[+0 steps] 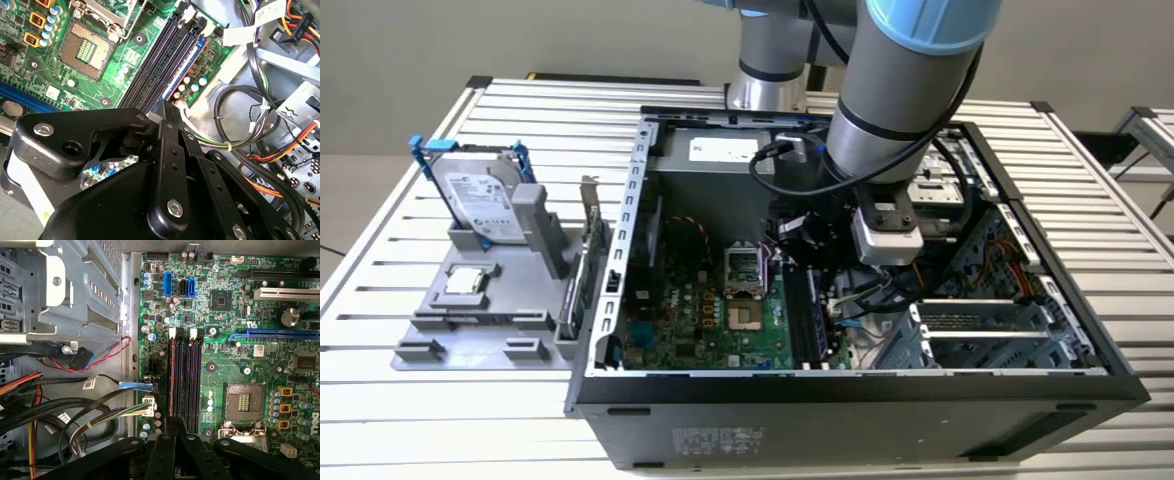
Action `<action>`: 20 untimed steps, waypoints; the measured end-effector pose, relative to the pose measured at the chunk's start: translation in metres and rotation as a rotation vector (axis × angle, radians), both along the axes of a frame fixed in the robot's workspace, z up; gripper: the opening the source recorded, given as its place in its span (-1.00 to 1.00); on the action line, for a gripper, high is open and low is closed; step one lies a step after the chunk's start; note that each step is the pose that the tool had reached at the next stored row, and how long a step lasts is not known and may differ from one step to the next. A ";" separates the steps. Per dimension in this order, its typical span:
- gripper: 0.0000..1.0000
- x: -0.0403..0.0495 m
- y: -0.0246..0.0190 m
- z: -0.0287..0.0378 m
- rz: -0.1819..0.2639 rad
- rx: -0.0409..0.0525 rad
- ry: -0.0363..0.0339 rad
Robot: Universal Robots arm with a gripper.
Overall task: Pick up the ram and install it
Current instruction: 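Press down the ram until it locks into place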
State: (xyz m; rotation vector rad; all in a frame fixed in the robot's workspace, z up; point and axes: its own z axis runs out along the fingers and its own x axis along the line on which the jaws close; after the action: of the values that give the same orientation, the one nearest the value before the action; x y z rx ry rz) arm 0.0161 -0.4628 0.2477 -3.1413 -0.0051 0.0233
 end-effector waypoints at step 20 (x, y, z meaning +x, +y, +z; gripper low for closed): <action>-1.00 -0.0004 0.0001 0.0000 0.088 -0.0001 0.0000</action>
State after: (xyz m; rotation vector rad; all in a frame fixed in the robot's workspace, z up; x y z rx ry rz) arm 0.0157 -0.4628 0.2477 -3.1387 -0.1435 0.0232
